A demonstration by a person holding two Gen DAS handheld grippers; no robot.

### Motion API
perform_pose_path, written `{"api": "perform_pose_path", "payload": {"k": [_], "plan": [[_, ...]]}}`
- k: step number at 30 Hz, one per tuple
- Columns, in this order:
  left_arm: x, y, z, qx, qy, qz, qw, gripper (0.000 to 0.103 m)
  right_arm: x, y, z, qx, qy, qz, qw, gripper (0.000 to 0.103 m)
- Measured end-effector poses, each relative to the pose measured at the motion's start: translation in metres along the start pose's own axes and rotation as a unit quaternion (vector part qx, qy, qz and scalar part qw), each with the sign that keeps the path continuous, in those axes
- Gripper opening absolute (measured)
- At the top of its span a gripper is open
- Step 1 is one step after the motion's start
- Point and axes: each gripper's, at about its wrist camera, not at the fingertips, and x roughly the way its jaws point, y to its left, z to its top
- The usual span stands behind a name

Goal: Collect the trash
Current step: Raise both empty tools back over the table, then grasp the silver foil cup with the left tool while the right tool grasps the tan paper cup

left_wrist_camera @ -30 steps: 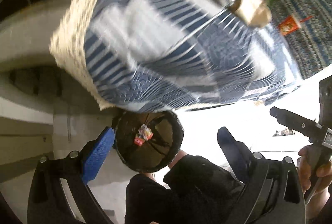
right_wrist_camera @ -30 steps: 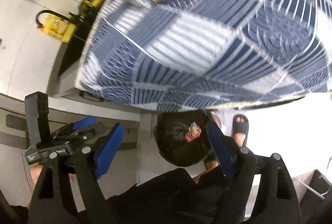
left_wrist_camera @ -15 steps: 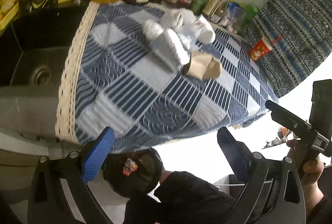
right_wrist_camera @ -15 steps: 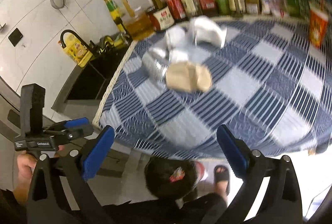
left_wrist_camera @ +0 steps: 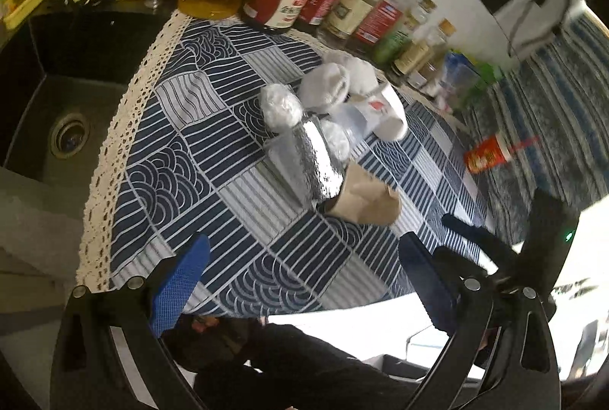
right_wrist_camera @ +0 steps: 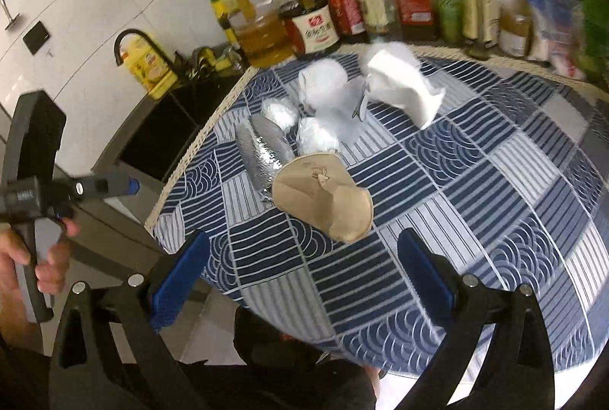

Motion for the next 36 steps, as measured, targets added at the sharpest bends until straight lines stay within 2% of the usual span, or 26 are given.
{"api": "perform_pose_path", "payload": {"k": [4,8,13,15,21,24,25,27,30,31,32,33,34,36], "plan": [[0.018,0.004,0.014,-0.045,0.003,-0.003,0.999,0.096,0.024,-0.012,0.01,-0.014,0.029,0.044,0.999,0.098],[0.042,0.004,0.025,-0.073,0.012,0.01,0.9972,0.095,0.045,-0.023,0.018,-0.036,0.049,0.056,0.997,0.098],[0.073,0.009,0.039,-0.118,0.025,0.002,0.9927,0.095,0.065,-0.039,0.025,-0.045,0.074,0.081,0.993,0.098],[0.084,0.013,0.045,-0.133,0.027,0.011,0.9906,0.095,0.07,-0.043,0.026,-0.051,0.079,0.095,0.991,0.098],[0.109,0.009,0.052,-0.159,0.032,0.012,0.9867,0.095,0.08,-0.047,0.034,-0.068,0.095,0.126,0.985,0.09],[0.117,0.008,0.055,-0.169,0.031,0.025,0.9848,0.095,0.085,-0.05,0.035,-0.077,0.101,0.136,0.983,0.089],[0.12,0.008,0.055,-0.174,0.031,0.033,0.9837,0.094,0.086,-0.051,0.035,-0.077,0.103,0.138,0.982,0.086],[0.122,0.008,0.055,-0.182,0.025,0.043,0.982,0.087,0.089,-0.053,0.034,-0.077,0.11,0.147,0.98,0.073],[0.129,0.008,0.054,-0.187,0.033,0.049,0.9805,0.08,0.094,-0.056,0.033,-0.077,0.115,0.156,0.978,0.071],[0.131,0.008,0.053,-0.187,0.035,0.051,0.9803,0.074,0.093,-0.057,0.033,-0.078,0.115,0.157,0.978,0.069],[0.133,0.007,0.052,-0.186,0.037,0.056,0.9804,0.068,0.093,-0.058,0.033,-0.079,0.115,0.158,0.978,0.066],[0.134,0.006,0.053,-0.184,0.036,0.056,0.9806,0.066,0.094,-0.059,0.033,-0.077,0.118,0.163,0.977,0.064],[0.134,0.006,0.052,-0.183,0.033,0.058,0.9808,0.061,0.093,-0.06,0.032,-0.075,0.118,0.166,0.976,0.053],[0.134,0.005,0.051,-0.182,0.029,0.06,0.981,0.06,0.093,-0.064,0.031,-0.068,0.117,0.171,0.976,0.051]]}}
